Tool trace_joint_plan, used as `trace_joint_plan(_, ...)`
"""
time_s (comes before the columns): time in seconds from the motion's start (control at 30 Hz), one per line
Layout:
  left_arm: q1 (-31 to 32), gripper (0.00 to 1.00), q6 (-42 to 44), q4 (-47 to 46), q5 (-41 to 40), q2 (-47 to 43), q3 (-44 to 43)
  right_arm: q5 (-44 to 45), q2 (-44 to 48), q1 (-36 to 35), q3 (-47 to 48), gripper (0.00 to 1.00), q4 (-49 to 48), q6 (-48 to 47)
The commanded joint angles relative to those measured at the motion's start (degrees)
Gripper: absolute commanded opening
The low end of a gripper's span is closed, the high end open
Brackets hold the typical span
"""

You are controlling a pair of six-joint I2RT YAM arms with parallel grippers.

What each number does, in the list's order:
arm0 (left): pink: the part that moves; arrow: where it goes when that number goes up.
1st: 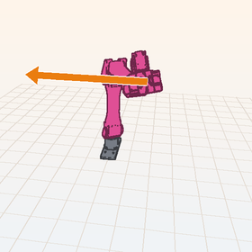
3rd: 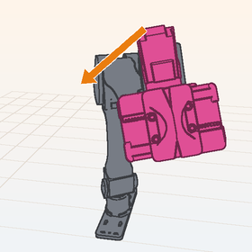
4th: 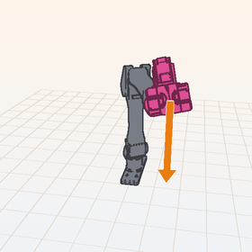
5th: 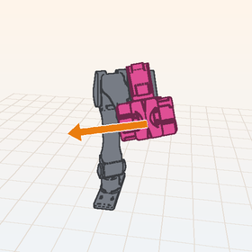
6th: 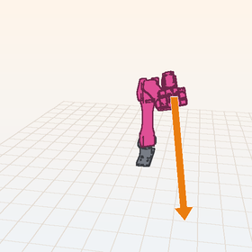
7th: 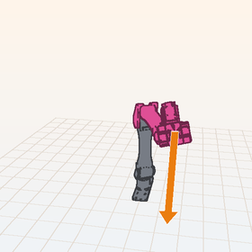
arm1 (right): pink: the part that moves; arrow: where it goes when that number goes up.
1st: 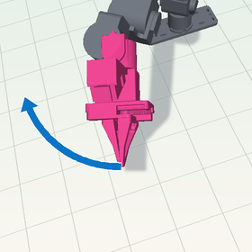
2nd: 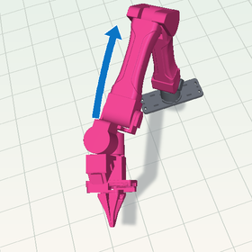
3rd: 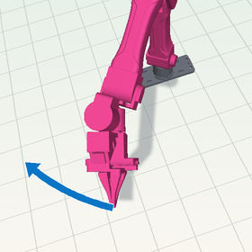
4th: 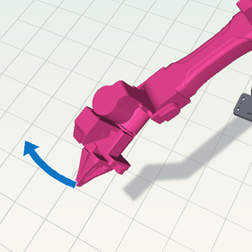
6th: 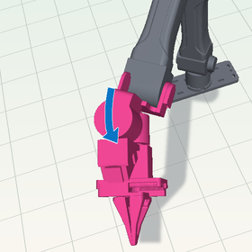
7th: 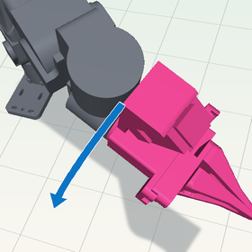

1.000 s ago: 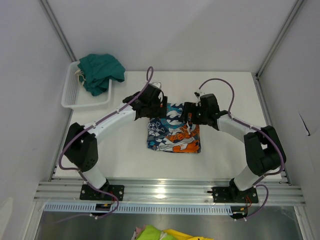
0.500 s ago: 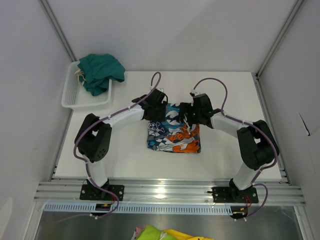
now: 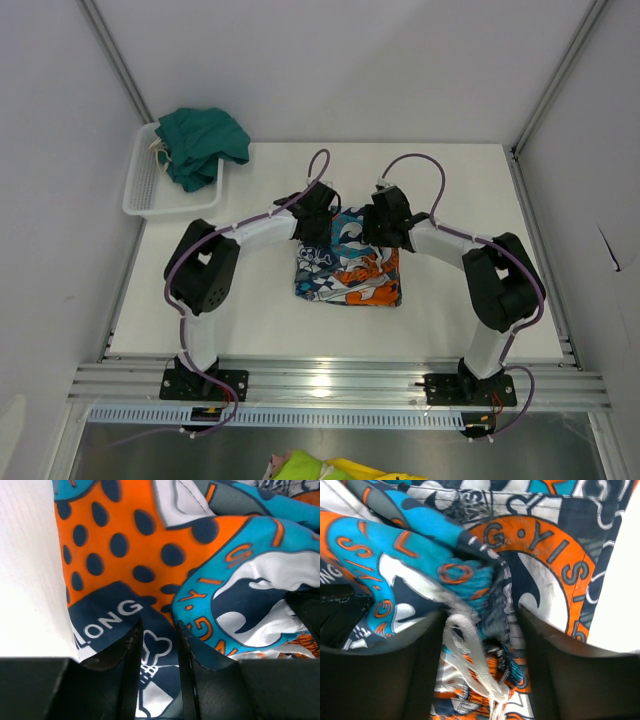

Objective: Fold and stack the shorts
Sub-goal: Fold the shorts

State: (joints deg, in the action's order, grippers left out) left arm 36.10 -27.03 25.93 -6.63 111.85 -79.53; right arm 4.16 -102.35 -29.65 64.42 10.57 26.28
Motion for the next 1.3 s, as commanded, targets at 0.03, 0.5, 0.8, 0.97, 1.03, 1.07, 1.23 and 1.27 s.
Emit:
trace_joint_plan(0.03, 0.46, 0.35, -0.92, -2.9, 1.53, -2.34, -1.6, 1.21, -0.22, 0.38, 2.28, 0.45, -0.19, 0.35)
trace_joint_plan(0.5, 0.9, 0.37, 0.83, -0.8, 1.45, -16.4, 2.44, -54.06, -6.45, 16.55, -1.85, 0.17, -26.54, 4.81)
trace_joint_plan(0.8, 4.86, 0.37, 1.54, -1.76, 0.92, -16.58, 4.38, -61.73, -20.78, 18.92, 5.89, 0.05, -23.14, 8.17)
trace_joint_plan(0.97, 8.72, 0.36, 0.75, -3.78, 0.39, -12.54, 4.91, -58.84, -23.78, 19.37, 9.4, 0.0, -15.52, 6.6)
trace_joint_plan(1.03, 10.04, 0.36, -0.13, -4.92, 0.22, -9.91, 4.73, -56.2, -23.6, 19.45, 9.67, 0.0, -13.83, 5.36)
trace_joint_plan(1.07, 10.39, 0.36, -0.48, -5.36, 0.3, -9.12, 4.82, -55.5, -23.6, 19.63, 9.93, 0.0, -12.95, 5.01)
trace_joint_plan(1.23, 12.42, 0.34, -1.89, -6.95, 1.63, -2.45, 3.51, -50.85, -22.82, 20.07, 10.55, 0.0, -7.33, 3.25)
trace_joint_plan(1.27, 12.77, 0.33, -1.98, -6.86, 1.36, -1.65, 3.33, -49.96, -22.55, 20.07, 10.72, 0.0, -5.66, 2.47)
